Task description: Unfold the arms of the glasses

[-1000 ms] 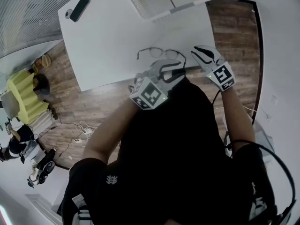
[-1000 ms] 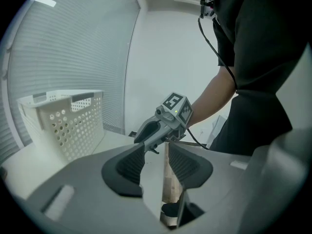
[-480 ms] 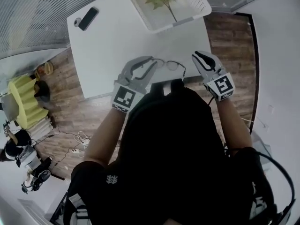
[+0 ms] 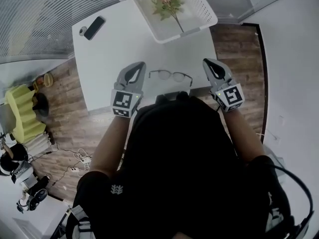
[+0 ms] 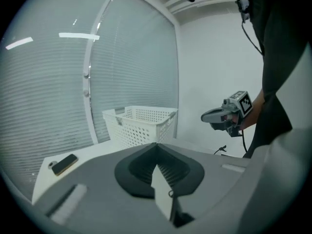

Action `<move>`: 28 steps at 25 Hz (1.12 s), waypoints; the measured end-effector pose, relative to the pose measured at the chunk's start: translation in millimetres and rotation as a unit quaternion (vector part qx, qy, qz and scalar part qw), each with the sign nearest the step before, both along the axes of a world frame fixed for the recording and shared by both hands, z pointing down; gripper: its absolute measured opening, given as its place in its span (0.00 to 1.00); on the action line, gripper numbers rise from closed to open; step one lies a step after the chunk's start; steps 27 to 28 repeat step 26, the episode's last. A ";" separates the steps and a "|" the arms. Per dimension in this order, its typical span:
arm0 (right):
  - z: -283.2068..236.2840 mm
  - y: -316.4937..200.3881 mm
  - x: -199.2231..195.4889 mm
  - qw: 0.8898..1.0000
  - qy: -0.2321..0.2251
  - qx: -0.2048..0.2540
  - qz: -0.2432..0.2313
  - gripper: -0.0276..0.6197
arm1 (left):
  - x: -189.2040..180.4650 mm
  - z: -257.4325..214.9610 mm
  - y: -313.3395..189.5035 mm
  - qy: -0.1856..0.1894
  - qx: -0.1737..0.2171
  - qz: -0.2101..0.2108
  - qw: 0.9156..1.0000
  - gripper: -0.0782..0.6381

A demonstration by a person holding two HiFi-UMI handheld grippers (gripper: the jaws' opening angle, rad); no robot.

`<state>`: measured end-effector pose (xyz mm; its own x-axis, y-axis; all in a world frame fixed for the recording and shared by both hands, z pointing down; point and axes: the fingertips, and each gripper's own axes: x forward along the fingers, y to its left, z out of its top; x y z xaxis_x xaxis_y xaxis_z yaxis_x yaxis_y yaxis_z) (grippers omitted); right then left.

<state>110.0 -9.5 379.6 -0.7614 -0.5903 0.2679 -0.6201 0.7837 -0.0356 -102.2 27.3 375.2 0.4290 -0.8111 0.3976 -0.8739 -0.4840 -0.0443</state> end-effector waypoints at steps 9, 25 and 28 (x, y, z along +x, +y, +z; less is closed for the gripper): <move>9.6 0.8 4.4 1.000 0.002 -0.011 0.015 0.04 | -13.6 24.2 5.3 -0.018 -0.024 -0.018 0.999 0.12; 10.3 -0.9 10.7 1.000 -0.002 -0.005 0.027 0.04 | -1.0 22.7 0.4 -0.021 -0.020 0.010 1.000 0.12; 10.3 -1.1 11.1 1.000 -0.003 -0.005 0.028 0.04 | -0.8 22.0 0.3 -0.021 -0.019 0.010 1.000 0.12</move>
